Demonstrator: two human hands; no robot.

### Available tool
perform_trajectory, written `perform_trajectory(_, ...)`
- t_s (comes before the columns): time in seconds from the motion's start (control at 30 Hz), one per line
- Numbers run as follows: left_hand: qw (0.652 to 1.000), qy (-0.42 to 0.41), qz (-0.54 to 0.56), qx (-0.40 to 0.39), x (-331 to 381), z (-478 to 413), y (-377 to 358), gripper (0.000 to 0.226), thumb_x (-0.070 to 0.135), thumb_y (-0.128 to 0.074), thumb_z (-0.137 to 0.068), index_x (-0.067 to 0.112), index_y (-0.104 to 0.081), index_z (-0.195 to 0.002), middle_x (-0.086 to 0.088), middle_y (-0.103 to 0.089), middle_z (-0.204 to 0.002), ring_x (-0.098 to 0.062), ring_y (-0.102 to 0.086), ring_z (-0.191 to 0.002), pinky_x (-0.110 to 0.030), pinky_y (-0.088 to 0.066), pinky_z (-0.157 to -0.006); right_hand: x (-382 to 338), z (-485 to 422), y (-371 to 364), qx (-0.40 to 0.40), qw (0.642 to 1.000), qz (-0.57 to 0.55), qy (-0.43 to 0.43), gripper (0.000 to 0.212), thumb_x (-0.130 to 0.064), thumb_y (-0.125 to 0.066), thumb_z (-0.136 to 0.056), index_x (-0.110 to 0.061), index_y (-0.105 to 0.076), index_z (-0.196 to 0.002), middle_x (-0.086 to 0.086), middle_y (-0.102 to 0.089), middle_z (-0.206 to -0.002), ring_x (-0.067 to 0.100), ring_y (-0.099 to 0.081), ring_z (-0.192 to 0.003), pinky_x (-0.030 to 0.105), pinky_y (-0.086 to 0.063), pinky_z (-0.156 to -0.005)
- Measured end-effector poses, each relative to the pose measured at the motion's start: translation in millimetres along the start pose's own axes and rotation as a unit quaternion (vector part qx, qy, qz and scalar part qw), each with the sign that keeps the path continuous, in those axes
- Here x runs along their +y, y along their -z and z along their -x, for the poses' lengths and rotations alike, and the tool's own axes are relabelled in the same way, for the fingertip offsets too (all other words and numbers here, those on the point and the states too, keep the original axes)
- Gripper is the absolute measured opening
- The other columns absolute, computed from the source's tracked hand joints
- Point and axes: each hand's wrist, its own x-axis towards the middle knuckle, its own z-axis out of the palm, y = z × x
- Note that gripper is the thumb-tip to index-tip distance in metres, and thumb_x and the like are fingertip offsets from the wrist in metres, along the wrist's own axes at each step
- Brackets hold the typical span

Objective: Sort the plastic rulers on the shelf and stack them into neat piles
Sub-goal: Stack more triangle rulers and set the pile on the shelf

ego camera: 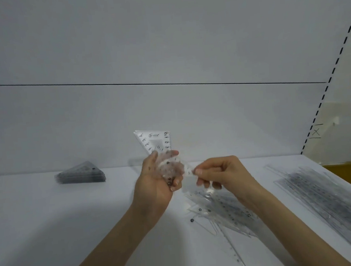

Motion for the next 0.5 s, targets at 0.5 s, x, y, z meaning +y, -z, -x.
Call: perform_trajectory(0.5, 0.981, -0.05, -0.181, 0.04, -14, 1, 2, 0.025, 0.026, -0.044, -0.098, 0.005, -0.057, -0.105, -0.006, -0.065, -0.082, -0.023, -0.058, -0.075, -0.029, -0.048, -0.063, 8, 10, -41, -0.019, 0.999, 0.029, 0.04, 0.029, -0.02, -0.059, -0.094, 0.001, -0.06, -0.073, 0.018, -0.07, -0.064, 0.017, -0.057, -0.043, 0.013, -0.035, -0.044)
